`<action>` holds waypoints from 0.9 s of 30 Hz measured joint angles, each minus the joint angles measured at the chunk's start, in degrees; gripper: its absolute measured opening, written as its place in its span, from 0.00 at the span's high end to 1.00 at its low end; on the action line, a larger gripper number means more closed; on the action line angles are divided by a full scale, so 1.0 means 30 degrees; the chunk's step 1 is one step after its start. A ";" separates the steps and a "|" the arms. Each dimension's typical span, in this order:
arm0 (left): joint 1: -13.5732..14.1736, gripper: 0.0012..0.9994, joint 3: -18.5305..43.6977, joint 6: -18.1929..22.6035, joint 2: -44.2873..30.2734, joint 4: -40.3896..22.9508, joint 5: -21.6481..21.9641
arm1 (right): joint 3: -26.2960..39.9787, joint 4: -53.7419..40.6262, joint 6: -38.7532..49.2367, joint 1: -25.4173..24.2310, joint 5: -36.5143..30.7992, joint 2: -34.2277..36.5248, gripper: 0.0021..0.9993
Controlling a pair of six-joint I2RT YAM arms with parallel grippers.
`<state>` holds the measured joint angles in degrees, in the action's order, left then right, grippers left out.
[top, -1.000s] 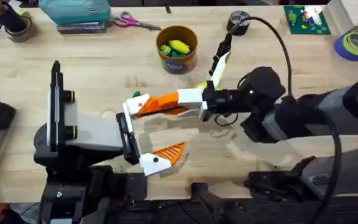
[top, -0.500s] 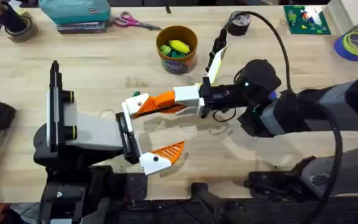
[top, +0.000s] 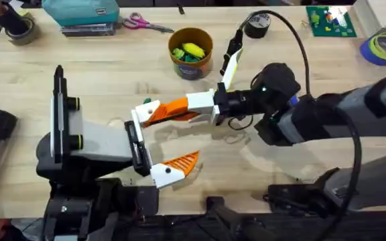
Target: Pick up the gripper from the table and insert it into the empty holder that is missing its gripper. Then pick up a screw, insert it into the mounting hole, and use the screwdriver to tighten it. Finally, clean up the table by picking up the vegetable and placing it into the bucket.
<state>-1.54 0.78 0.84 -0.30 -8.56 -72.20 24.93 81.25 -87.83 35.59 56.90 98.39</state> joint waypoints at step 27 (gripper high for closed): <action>0.0000 0.01 0.0000 -0.0073 -0.0003 0.0000 0.0000 | 0.0073 0.1741 -0.0007 -0.0066 0.0350 0.1016 0.99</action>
<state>-1.54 0.78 0.62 -0.30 -8.56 -72.20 25.15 86.48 -87.85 35.40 57.95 101.44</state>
